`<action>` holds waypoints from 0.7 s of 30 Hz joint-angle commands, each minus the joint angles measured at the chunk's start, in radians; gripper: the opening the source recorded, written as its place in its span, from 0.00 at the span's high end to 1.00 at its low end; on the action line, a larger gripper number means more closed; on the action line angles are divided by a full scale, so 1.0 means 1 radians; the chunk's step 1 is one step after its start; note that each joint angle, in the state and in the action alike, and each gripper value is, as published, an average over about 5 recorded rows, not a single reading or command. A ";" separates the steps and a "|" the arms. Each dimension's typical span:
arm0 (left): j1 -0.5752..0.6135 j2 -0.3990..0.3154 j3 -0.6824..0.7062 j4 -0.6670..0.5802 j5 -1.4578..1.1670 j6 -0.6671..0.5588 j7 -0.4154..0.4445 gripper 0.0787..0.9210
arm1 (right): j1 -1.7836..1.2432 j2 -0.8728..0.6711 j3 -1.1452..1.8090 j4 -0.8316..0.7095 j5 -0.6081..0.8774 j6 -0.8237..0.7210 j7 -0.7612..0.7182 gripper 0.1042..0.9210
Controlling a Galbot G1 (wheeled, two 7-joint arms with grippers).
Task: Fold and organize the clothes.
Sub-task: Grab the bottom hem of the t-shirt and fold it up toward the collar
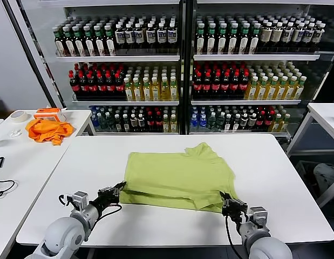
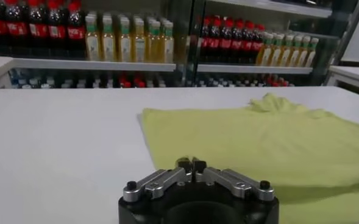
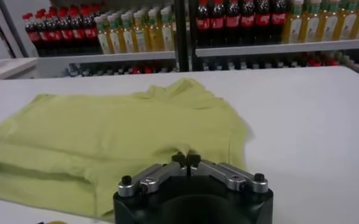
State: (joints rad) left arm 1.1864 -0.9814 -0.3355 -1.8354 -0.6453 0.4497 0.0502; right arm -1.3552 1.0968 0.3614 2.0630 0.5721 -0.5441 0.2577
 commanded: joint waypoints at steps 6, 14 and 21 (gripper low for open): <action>-0.094 -0.021 0.058 0.125 0.086 -0.038 0.010 0.96 | 0.052 0.019 -0.017 -0.061 -0.022 -0.004 0.007 0.96; -0.095 -0.011 0.052 0.151 0.094 -0.076 0.010 0.70 | 0.048 0.032 0.020 -0.072 -0.032 0.018 0.009 0.70; -0.017 0.023 -0.002 0.036 0.074 -0.062 0.008 0.47 | -0.067 0.017 0.105 0.011 -0.032 0.011 0.002 0.45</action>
State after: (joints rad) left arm 1.1142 -0.9836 -0.3009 -1.7195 -0.5724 0.3886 0.0652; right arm -1.3494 1.1148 0.4092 2.0287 0.5458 -0.5366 0.2606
